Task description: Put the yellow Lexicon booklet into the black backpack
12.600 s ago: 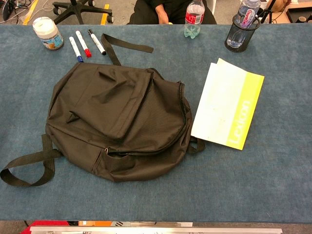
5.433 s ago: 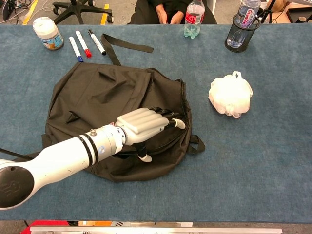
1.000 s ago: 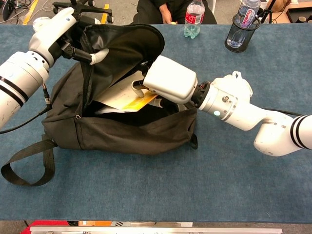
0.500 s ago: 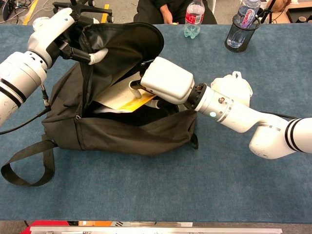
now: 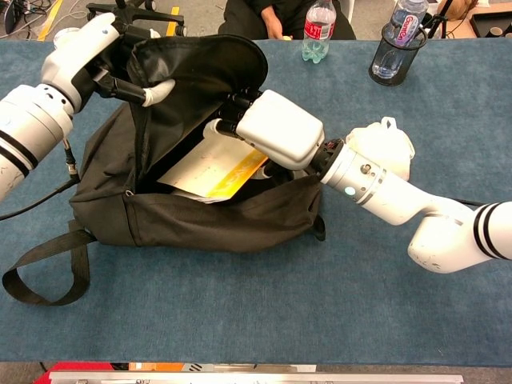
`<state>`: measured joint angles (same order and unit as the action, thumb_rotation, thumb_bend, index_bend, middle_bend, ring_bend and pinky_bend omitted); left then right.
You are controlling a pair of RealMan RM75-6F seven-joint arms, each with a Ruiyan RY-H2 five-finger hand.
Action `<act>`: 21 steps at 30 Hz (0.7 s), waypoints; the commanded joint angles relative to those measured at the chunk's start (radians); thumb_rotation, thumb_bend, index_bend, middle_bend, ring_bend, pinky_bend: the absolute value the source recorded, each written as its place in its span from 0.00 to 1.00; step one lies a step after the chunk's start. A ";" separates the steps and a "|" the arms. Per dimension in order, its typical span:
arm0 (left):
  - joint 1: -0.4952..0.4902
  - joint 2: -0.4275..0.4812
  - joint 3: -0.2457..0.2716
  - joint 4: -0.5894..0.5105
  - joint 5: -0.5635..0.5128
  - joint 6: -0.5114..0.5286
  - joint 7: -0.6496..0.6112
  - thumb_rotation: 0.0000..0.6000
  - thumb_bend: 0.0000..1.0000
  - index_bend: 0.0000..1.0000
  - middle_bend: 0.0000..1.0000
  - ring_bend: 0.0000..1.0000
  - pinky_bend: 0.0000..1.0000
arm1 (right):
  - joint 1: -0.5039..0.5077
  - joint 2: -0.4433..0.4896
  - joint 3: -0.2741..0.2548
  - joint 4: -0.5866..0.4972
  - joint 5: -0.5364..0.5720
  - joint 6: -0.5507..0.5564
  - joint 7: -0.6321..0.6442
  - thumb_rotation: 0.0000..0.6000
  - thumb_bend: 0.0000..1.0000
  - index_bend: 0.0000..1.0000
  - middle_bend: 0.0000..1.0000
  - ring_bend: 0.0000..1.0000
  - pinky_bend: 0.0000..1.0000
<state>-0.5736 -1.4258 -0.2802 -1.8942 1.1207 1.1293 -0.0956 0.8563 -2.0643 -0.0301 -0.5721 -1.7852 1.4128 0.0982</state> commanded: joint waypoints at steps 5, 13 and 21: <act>0.003 0.008 0.001 -0.004 0.003 -0.001 -0.007 1.00 0.37 0.64 0.77 0.79 1.00 | -0.025 0.061 0.008 -0.122 0.015 0.004 -0.055 1.00 0.00 0.31 0.37 0.15 0.23; 0.000 0.018 0.006 -0.012 -0.005 -0.018 -0.010 1.00 0.37 0.63 0.77 0.79 1.00 | -0.069 0.164 -0.017 -0.278 0.011 -0.002 -0.123 1.00 0.00 0.31 0.51 0.27 0.28; -0.001 0.024 0.015 -0.016 -0.016 -0.031 -0.007 1.00 0.37 0.63 0.76 0.78 1.00 | -0.103 0.238 -0.035 -0.358 0.005 -0.011 -0.148 1.00 0.00 0.32 0.55 0.32 0.36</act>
<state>-0.5747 -1.4029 -0.2659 -1.9095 1.1060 1.0990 -0.1030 0.7597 -1.8339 -0.0612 -0.9215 -1.7774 1.4002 -0.0491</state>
